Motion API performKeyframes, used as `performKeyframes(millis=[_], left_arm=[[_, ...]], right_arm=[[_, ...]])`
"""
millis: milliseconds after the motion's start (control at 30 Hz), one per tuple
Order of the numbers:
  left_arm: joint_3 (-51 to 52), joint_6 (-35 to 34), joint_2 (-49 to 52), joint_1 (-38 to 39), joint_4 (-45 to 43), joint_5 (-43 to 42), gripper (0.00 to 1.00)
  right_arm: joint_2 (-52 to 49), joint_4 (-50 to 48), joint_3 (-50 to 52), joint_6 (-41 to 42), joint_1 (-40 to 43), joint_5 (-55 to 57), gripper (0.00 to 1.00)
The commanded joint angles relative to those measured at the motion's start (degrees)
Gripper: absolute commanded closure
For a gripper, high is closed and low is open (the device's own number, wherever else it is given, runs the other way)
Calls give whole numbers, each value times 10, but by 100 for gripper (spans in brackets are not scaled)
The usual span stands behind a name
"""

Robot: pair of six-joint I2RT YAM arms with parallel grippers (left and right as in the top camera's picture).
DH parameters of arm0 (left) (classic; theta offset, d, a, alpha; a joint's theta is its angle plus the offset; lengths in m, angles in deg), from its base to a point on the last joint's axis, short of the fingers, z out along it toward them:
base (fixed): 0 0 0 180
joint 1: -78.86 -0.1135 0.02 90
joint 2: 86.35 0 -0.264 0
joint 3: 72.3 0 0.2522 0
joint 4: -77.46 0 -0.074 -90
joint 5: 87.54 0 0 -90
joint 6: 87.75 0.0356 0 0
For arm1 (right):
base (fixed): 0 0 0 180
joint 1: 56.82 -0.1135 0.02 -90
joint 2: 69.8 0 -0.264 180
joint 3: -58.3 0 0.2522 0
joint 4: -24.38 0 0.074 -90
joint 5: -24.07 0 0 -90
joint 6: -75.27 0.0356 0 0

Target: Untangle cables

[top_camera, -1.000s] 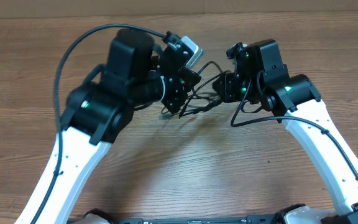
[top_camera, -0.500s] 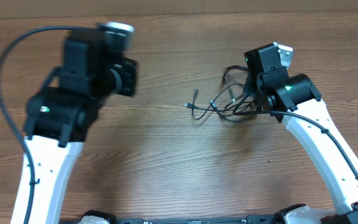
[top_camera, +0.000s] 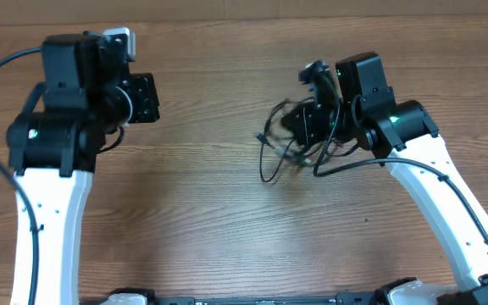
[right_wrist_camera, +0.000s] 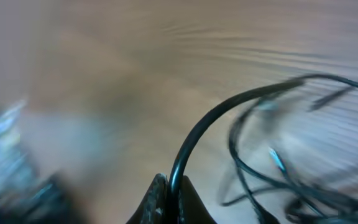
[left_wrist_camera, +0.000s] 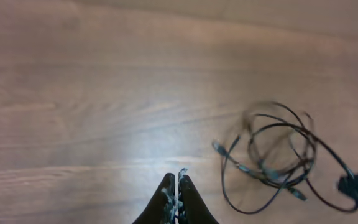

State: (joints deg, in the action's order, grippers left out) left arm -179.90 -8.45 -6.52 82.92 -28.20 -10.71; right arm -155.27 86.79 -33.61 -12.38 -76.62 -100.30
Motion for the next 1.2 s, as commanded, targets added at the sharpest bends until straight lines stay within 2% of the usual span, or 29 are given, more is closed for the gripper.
performKeyframes(millis=[0, 133, 300, 433, 600, 700, 800, 867, 933, 1167], left_arm=[[-11, -9, 29, 14, 8, -35, 96], [-11, 4, 56, 34, 8, -73, 96], [-11, 4, 91, 70, 10, -101, 94], [-11, 8, 129, 115, 9, -119, 85], [-11, 21, 169, 145, 9, -120, 83], [-11, 21, 188, 153, 9, -120, 79], [-11, 21, 202, 156, 8, -120, 62], [-11, 21, 210, 157, 5, -120, 59], [-11, 18, 220, 159, -2, -121, 52], [-11, 14, 255, 166, -39, -126, 51]], right_arm=[[2, -6, 2, -74, -1, -194, 96], [2, -19, -25, -73, -1, -181, 96], [2, -15, -104, -36, -1, -38, 96], [3, 3, -172, -36, -1, -5, 96], [3, 12, -195, -19, -1, 49, 96], [8, 7, -195, -19, -1, 48, 96], [13, 4, -195, -19, -1, 35, 96], [17, -3, -195, -19, -1, 9, 96], [22, -16, -195, -8, -1, -17, 96], [32, -30, -195, 7, -1, -76, 96]])
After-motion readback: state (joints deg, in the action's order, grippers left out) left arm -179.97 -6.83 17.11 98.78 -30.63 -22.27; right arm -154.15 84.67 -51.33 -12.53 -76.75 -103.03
